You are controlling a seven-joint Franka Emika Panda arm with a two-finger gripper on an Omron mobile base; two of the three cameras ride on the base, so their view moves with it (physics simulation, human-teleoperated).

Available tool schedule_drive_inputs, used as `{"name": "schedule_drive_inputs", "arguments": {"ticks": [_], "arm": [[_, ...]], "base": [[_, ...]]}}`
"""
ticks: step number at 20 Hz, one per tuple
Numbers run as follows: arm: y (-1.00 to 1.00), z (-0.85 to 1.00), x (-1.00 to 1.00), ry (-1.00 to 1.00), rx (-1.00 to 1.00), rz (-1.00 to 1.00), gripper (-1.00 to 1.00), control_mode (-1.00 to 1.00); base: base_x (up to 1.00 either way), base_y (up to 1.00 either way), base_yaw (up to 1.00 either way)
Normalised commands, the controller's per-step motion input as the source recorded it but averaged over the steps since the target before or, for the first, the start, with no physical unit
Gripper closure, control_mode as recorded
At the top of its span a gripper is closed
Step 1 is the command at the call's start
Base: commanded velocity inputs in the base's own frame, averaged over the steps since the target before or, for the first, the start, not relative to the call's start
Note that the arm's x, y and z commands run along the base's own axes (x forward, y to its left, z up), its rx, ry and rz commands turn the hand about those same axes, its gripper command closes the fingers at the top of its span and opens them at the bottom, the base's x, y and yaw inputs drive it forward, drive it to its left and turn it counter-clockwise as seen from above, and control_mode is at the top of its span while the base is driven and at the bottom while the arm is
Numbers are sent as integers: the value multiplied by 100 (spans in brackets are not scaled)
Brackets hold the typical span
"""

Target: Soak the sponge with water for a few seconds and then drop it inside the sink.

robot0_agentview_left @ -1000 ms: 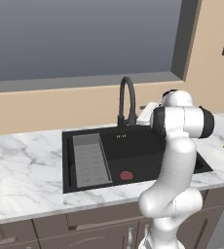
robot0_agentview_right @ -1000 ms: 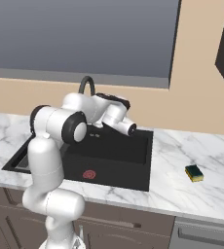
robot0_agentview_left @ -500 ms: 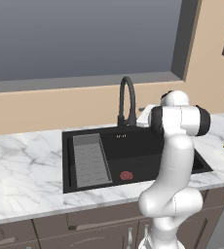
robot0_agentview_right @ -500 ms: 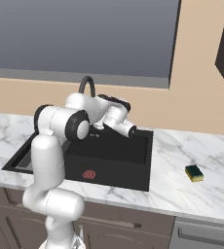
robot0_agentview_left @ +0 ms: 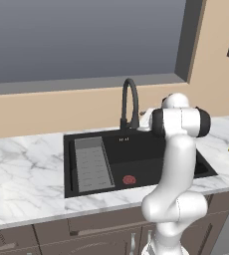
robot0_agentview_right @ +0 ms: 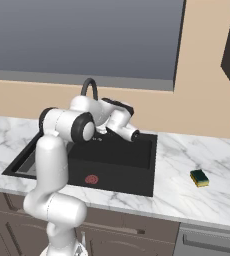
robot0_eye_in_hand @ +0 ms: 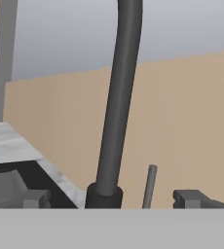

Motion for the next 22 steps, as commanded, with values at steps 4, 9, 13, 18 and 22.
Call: {"name": "schedule_drive_inputs", "arguments": {"ticks": [4, 9, 13, 18, 22], "arm": [[7, -11, 23, 0, 0, 0, -100, -100], [2, -11, 25, 0, 0, 0, -100, -100], [0, -14, 23, 0, 0, 0, -100, -100], [0, -13, 20, 0, 0, 0, -100, -100], [0, -10, 19, 0, 0, 0, -100, -100]], "base": [[0, 0, 0], [0, 0, 0], [0, 0, 0], [0, 0, 0], [0, 0, 0]]}}
